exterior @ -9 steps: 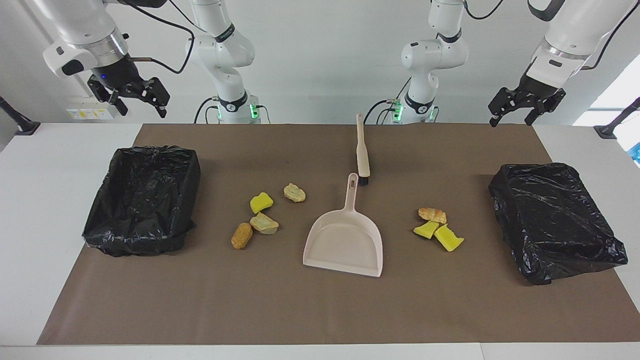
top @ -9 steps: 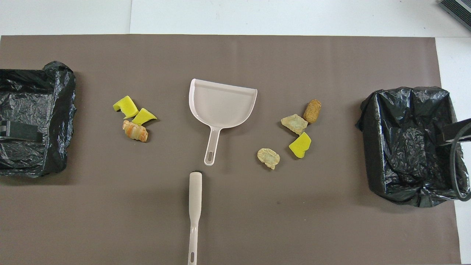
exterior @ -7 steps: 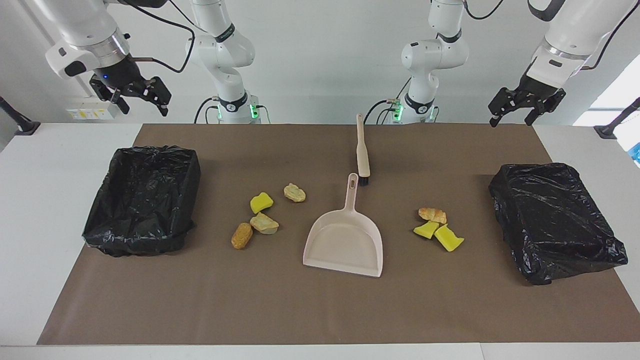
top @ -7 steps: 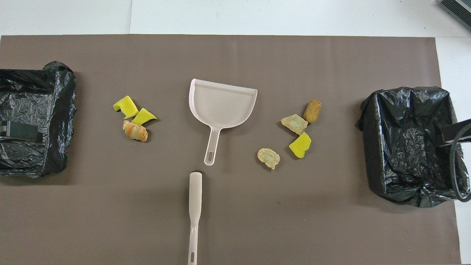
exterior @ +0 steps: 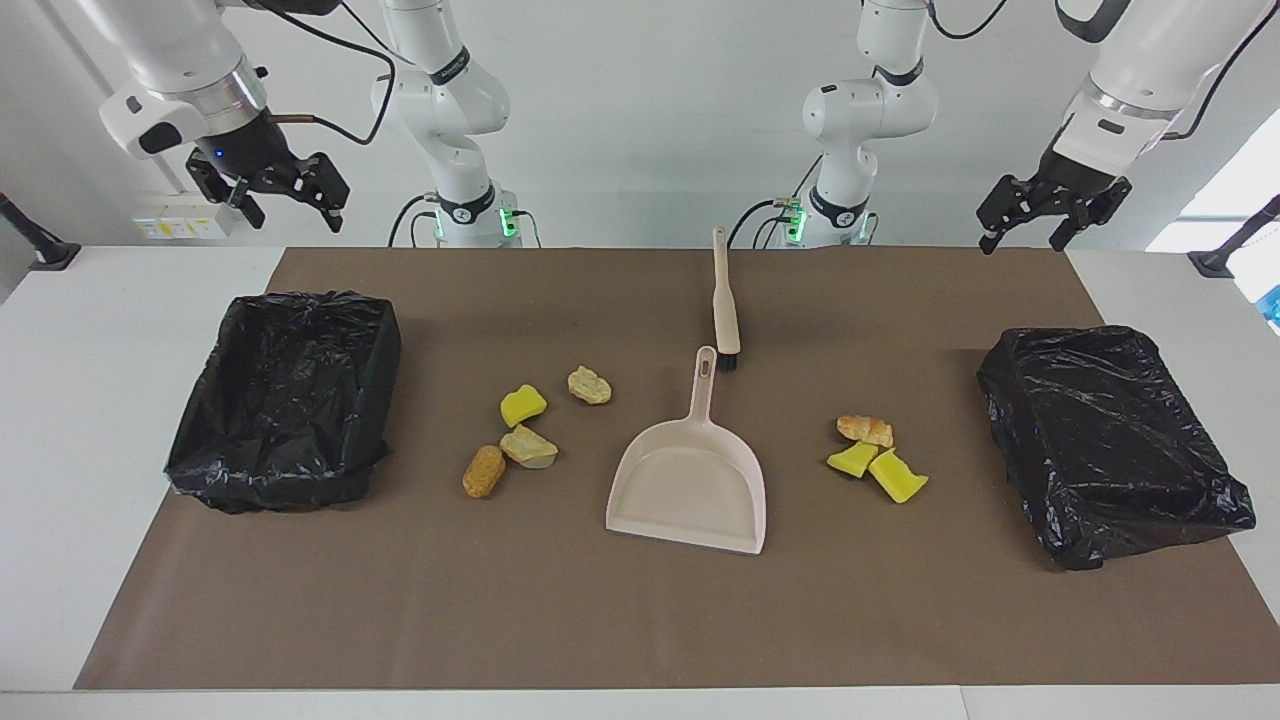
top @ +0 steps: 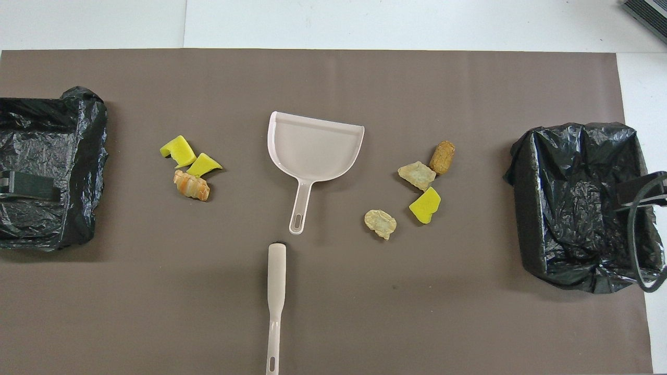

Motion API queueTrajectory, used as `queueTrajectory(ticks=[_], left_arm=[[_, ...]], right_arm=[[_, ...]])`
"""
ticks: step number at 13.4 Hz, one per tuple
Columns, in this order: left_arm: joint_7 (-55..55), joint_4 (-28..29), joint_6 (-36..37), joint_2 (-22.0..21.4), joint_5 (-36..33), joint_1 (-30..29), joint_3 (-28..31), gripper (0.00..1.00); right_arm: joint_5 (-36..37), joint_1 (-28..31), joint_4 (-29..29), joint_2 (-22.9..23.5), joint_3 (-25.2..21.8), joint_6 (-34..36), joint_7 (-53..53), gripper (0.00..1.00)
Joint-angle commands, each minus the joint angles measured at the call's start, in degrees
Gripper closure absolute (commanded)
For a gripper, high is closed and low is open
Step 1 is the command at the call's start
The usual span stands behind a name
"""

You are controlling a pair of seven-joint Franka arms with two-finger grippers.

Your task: Sweep and dump trash in bin

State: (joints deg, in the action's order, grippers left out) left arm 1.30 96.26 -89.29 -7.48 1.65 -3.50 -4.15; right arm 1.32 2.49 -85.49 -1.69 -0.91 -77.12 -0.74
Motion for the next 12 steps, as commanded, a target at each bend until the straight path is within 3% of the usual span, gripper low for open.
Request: queueTrajectory(ticks=[1, 5, 9, 12], left_arm=[[0.02, 1.82, -0.27, -1.48, -0.07, 0.16, -0.16, 0.00], [0.45, 4.19, -1.06, -1.39, 0.11, 1.30, -0.69, 0.00], [2.20, 10.42, -3.96, -1.74, 0.11, 8.40, -0.69, 0.00], [7.29, 15.51, -4.05, -4.46, 1.33, 14.65, -0.69, 0.00]], right_arm=[[-0.89, 0.06, -0.73, -0.86, 0.21, -0.67, 0.65, 0.00], [-0.89, 0.06, -1.08, -1.04, 0.30, -0.23, 0.56, 0.00], [-0.89, 0.06, -2.05, -1.65, 0.38, -0.49, 0.65, 0.00], [-0.89, 0.06, -2.13, -1.74, 0.56, -0.49, 0.65, 0.00]])
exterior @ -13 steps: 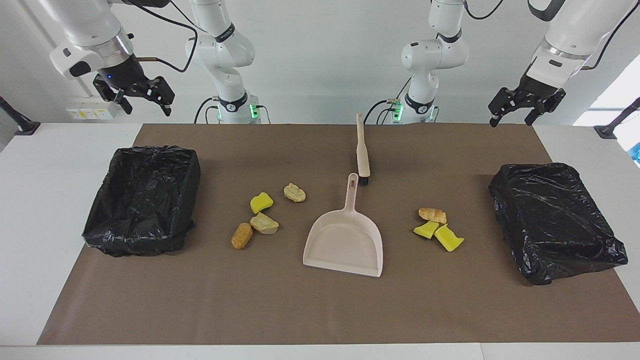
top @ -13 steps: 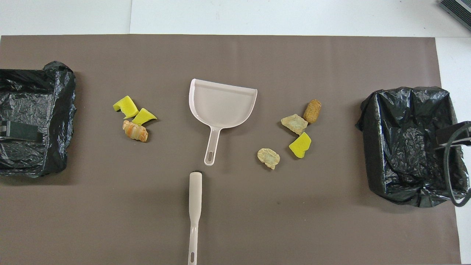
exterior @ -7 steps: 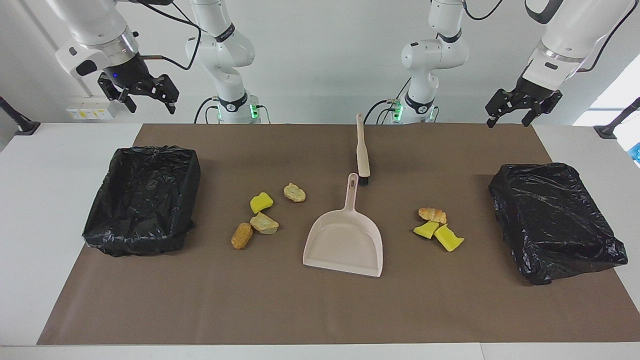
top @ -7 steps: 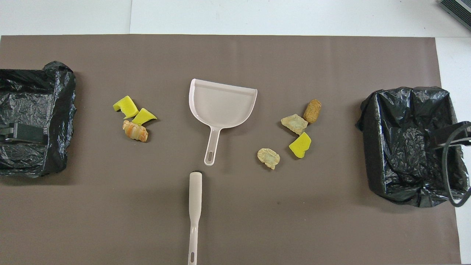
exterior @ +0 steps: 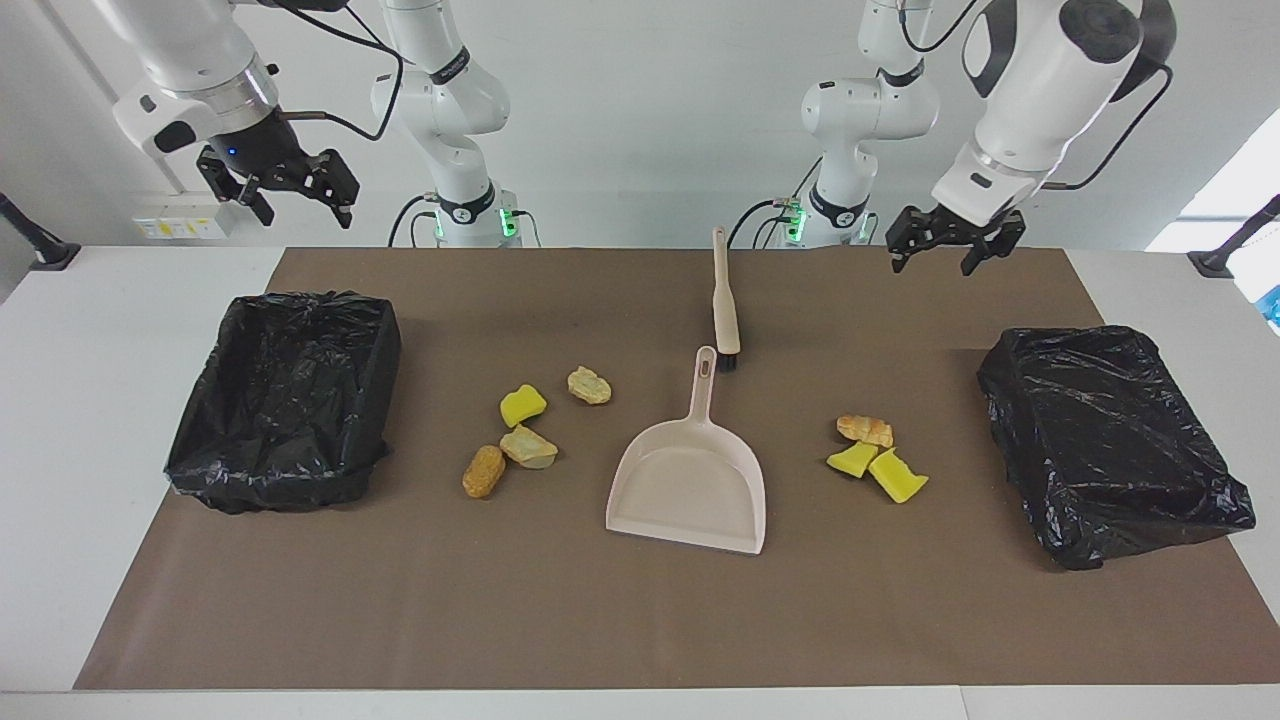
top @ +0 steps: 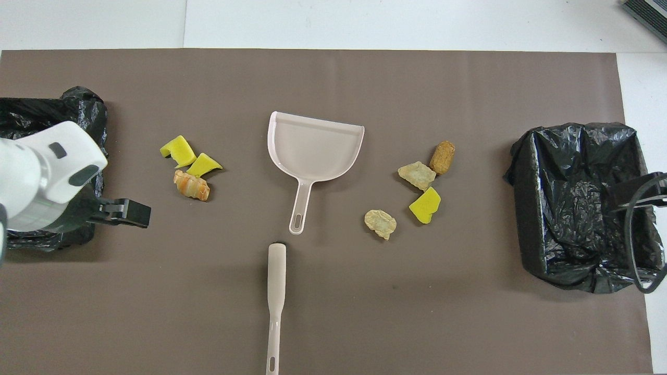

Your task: Sweep and dump trash in bin

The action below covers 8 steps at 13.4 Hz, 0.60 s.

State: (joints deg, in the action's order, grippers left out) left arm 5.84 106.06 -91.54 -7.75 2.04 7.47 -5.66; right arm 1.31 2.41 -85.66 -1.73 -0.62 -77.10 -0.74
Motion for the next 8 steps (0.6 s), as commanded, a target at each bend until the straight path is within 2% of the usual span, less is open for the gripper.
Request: queueTrajectory(ticks=[1, 4, 8], left_arm=[[4.52, 8.78, -2.67, -5.68, 2.60, 5.61, 0.83, 0.00], [11.72, 18.36, -7.59, -11.92, 3.49, 12.20, 0.83, 0.00], [13.76, 25.05, -8.92, -13.95, 4.19, 18.71, 0.74, 0.00]], right_arm=[[-0.87, 0.05, -2.05, -1.78, 0.27, -0.50, 0.65, 0.00], [-0.79, 0.05, -3.37, -2.57, 0.27, -1.03, 0.39, 0.00], [-0.78, 0.05, -5.30, -3.71, 0.35, -1.82, 0.21, 0.00]])
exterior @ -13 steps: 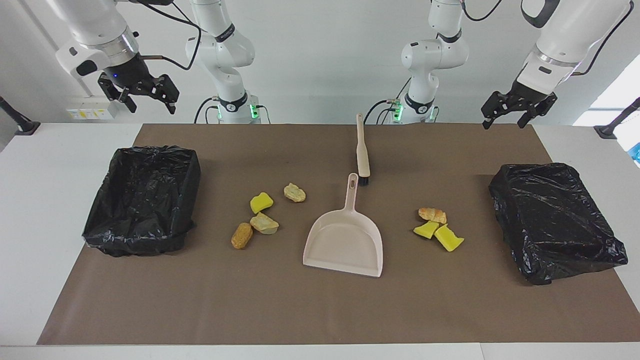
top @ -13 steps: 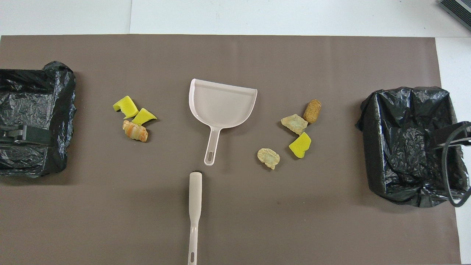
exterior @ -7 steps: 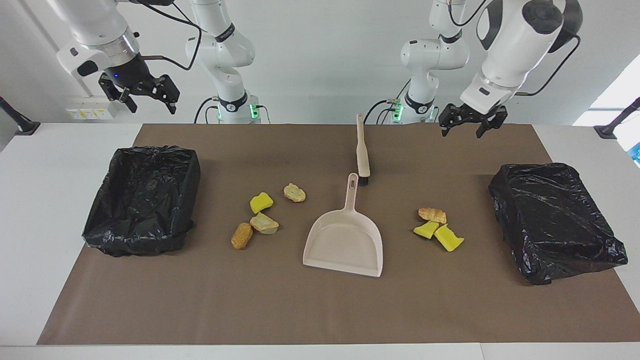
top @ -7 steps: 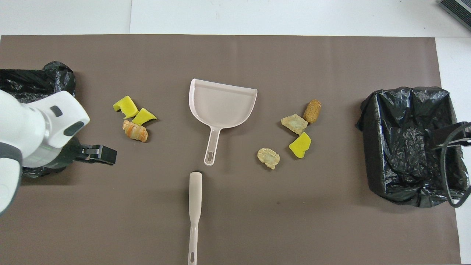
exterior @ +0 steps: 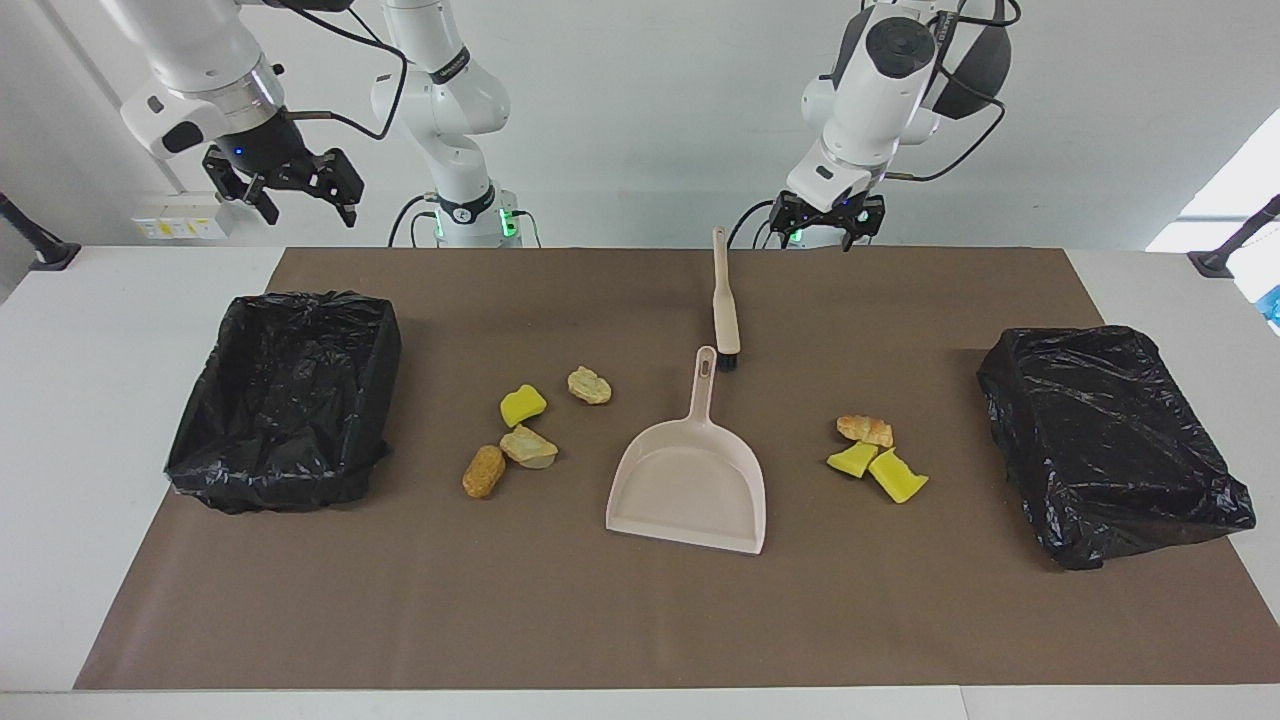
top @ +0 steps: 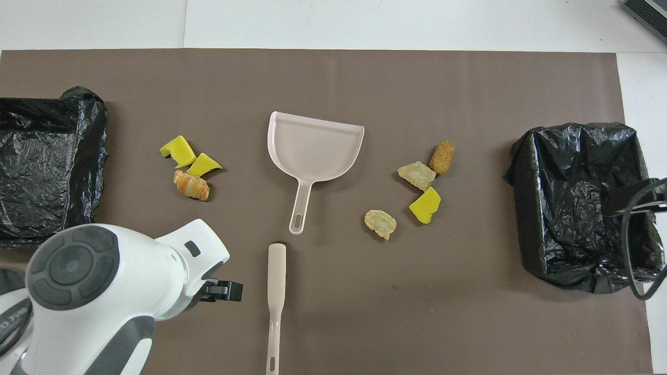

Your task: Sweep and dump trash in bin

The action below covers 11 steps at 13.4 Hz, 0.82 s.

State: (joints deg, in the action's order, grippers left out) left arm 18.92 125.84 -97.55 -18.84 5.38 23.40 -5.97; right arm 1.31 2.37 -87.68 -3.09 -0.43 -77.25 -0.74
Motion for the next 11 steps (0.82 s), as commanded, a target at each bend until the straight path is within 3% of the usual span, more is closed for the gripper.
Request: queueTrajectory(ticks=[1, 8, 11], left_arm=[[1.64, 6.86, -4.21, -2.78, 0.94, 4.28, 1.14, 0.00], [14.64, 16.96, -19.32, 0.29, 0.94, 16.31, 1.14, 0.00], [18.34, 19.53, -22.42, 1.08, 1.03, 19.57, 1.05, 0.00]], right_arm=[[-0.78, 0.09, -3.46, -2.53, 0.17, -1.67, 0.21, 0.00], [-0.78, 0.09, -4.08, -2.80, 0.17, -2.20, 0.04, 0.00], [-0.78, 0.09, -6.71, -2.71, 1.13, -6.40, 0.30, 0.00]])
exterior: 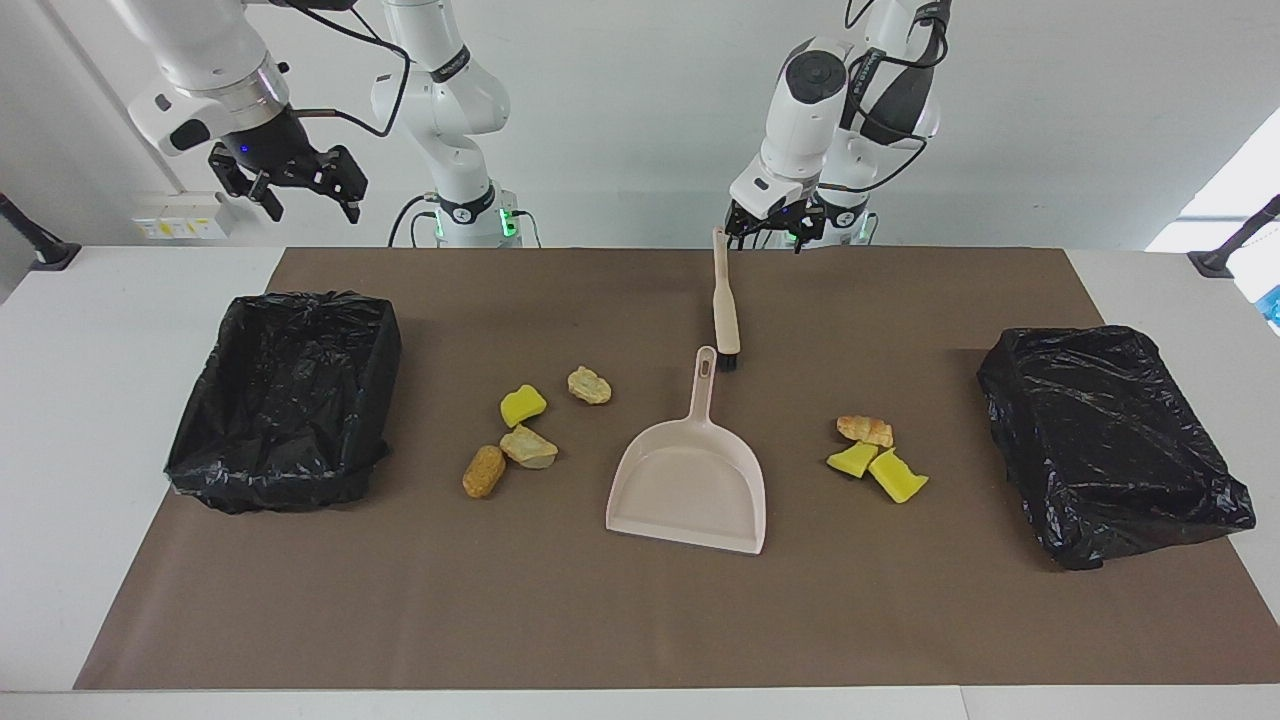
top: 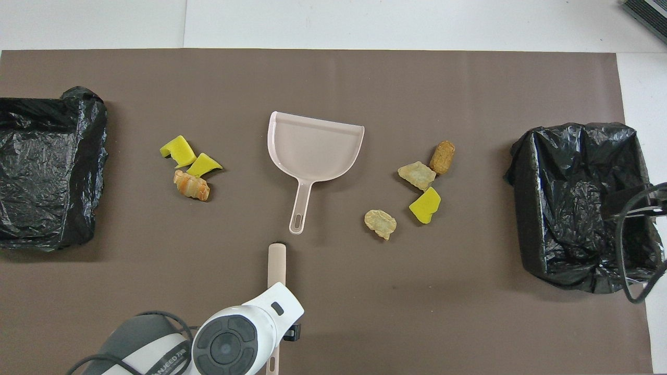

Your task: Sweep and dump trash in bin

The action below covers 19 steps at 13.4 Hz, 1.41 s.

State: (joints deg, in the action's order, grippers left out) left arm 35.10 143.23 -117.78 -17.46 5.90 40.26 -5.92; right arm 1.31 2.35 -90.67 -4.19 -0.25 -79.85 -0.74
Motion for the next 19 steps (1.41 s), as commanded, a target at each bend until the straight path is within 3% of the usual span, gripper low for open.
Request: queueTrajectory(ticks=[1, 10, 15, 19], left_arm=[[2.95, 3.62, -3.41, -0.04, 0.52, 3.59, 1.00, 0.00], [6.03, 5.48, -7.99, 0.23, 0.52, 6.41, 1.00, 0.00], [6.04, 5.92, -10.72, 3.13, 0.52, 6.50, 1.08, 0.00], [5.78, 5.92, -10.90, 3.22, 0.52, 6.41, 1.17, 0.00]], right_arm=[[-0.78, 0.11, -4.08, -1.09, 1.65, -5.48, 0.21, 0.00], [-0.78, -0.06, -4.17, 9.01, 11.67, -16.38, 7.24, 0.00], [0.01, -6.03, -3.73, 15.08, 11.77, -23.59, 13.48, 0.00], [0.10, -9.20, -3.64, 16.84, 11.77, -27.90, 19.28, 0.00]])
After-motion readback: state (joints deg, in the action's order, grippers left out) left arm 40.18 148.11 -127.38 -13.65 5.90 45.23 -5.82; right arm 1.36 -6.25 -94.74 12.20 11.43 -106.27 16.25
